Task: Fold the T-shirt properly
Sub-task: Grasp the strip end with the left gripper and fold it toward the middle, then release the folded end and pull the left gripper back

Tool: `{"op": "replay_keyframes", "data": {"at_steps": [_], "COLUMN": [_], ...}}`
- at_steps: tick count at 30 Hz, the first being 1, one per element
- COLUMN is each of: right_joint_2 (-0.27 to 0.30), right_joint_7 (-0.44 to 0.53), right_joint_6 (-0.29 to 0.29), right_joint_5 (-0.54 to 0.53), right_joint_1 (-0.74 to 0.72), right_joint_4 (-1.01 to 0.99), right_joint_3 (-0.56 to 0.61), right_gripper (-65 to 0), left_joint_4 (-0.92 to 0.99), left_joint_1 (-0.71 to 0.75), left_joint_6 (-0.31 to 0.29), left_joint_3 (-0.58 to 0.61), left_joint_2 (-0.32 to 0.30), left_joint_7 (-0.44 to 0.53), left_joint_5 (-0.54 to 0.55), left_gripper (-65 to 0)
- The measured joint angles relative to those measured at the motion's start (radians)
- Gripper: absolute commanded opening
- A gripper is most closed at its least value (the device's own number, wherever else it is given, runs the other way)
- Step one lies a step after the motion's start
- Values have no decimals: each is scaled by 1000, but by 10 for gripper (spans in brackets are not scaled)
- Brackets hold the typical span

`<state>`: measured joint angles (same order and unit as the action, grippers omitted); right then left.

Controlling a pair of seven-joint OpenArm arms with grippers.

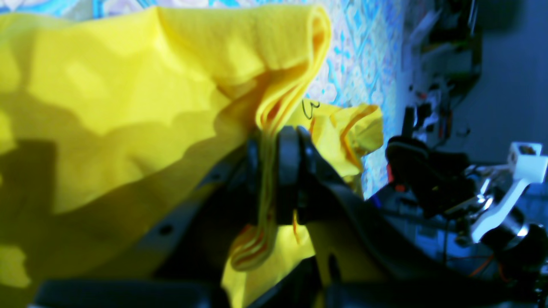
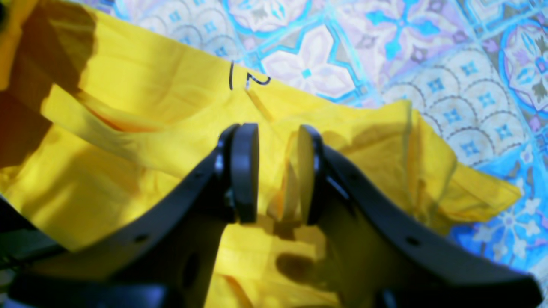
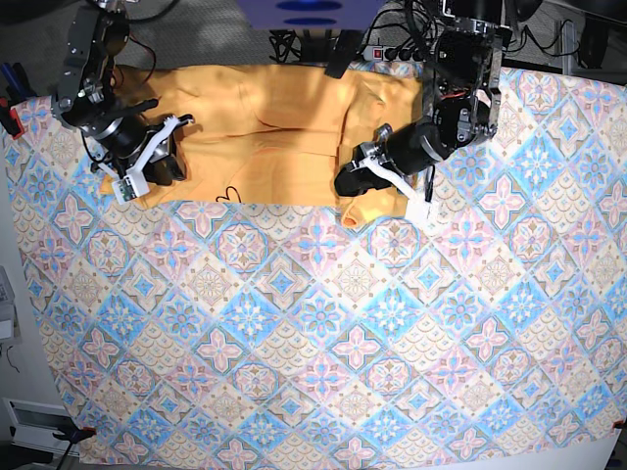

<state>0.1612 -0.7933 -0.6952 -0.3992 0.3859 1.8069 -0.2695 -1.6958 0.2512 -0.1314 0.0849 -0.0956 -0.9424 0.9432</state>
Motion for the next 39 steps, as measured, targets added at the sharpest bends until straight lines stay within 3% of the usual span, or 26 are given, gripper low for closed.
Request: {"op": "replay_keyframes", "data": {"at_steps": [6, 9, 17, 23, 26, 30, 39], "right_joint_2": [0, -6, -5, -6, -7, -4, -6], "right_joint_7": [0, 4, 1, 0, 0, -7, 0], "right_joint_6": [0, 0, 0, 0, 0, 0, 0], "right_joint_5": [-2, -3, -2, -2, -1, 3, -2], "right_joint_1": [2, -1, -1, -1, -3, -1, -3], "right_joint_4": [0, 0, 0, 0, 0, 0, 0], "right_joint_3": [1, 1, 1, 1, 2, 0, 5], "right_gripper": [-497, -497, -497, -497, -497, -497, -497], "left_joint_4": [48, 50, 50, -28, -75, -71, 27], "left_joint_1": [-45, -72, -72, -68, -31, 49, 77], "left_joint_6": [0, -2, -4, -46, -56, -45, -50], "left_joint_3": [46, 88, 90, 79, 5, -130, -159], "left_joint_2": [-14, -18, -18, -75, -142, -218, -233], "left_joint_7": [-66, -77, -85, -85, -80, -85, -79], "left_joint_5": [0, 8, 8, 57, 132, 116, 117], "left_gripper": [-650, -613, -395, -267, -261, -260, -257]}}
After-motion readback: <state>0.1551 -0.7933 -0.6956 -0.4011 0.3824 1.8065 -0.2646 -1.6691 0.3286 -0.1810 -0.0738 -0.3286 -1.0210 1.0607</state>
